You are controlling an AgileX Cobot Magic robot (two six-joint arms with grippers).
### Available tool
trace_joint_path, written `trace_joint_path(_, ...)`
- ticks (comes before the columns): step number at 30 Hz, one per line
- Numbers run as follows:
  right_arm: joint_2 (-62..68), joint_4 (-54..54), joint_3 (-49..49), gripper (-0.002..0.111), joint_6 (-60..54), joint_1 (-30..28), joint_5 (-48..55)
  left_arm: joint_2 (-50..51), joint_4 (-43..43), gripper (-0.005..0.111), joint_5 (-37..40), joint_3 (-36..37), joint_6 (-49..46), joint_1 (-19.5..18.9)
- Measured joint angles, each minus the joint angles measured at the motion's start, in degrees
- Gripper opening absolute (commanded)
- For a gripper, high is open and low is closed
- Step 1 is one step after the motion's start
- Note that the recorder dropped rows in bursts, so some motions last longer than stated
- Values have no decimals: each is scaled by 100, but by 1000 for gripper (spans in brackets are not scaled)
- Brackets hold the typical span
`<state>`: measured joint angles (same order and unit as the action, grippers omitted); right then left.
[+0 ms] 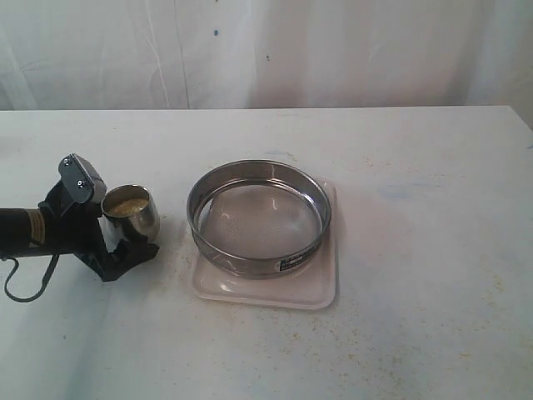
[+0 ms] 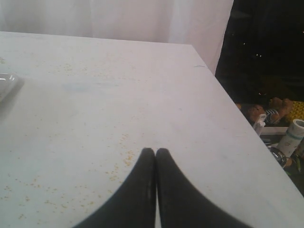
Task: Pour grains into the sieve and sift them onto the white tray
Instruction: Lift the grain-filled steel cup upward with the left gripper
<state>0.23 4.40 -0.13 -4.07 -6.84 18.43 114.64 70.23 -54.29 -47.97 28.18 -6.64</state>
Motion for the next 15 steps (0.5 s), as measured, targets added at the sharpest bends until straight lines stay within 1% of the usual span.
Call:
trace_joint_path(9,0,0,0,0,0,0,0,0,-82,105,84,0,14,0)
trace_joint_path(15,0,0,0,0,0,0,0,11,-770,105,181,0,6,0)
